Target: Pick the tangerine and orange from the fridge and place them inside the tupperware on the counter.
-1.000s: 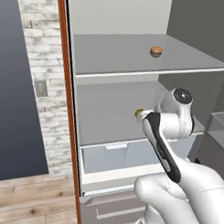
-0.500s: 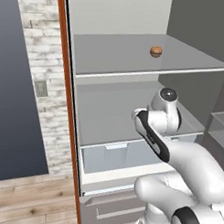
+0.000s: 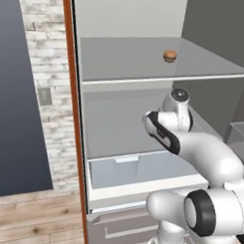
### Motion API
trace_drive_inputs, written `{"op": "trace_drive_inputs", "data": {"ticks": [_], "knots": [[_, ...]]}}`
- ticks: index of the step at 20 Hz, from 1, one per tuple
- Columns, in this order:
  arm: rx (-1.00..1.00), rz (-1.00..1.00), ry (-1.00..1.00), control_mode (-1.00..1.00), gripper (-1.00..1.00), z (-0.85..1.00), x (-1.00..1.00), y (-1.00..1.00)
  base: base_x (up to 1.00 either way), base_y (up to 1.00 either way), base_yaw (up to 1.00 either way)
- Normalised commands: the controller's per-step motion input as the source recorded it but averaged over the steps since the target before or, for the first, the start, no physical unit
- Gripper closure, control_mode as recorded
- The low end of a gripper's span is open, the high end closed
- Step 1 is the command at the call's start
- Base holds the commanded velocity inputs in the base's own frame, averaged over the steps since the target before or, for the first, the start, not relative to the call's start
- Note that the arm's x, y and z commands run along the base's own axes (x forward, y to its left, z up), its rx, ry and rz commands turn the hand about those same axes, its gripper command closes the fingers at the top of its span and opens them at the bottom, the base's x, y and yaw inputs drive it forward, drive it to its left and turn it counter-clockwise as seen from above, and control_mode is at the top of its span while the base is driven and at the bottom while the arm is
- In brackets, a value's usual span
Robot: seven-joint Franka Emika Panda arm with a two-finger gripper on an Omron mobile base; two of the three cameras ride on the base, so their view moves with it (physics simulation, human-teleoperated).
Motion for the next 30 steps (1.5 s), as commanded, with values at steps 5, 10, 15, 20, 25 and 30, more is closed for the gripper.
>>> {"op": "trace_drive_inputs", "data": {"ticks": [5,10,15,20,25,30], "knots": [[0.0,0.0,0.01,-1.0,-1.0,-0.14,0.31,-0.01,0.0,0.0,0.0],[0.0,0.0,0.04,-1.0,-1.0,-0.2,0.22,0.0,0.0,0.0,0.0],[0.0,0.0,0.02,-1.0,-1.0,-0.22,0.18,0.0,0.0,0.0,0.0],[0.02,0.0,0.0,-1.0,-1.0,-0.17,0.23,-0.02,0.0,0.0,0.0],[0.02,0.0,0.0,-1.0,-1.0,-0.14,0.25,-0.01,0.0,0.0,0.0],[0.05,0.0,0.0,-1.0,-1.0,-0.11,0.22,0.0,0.0,0.0,0.0]]}}
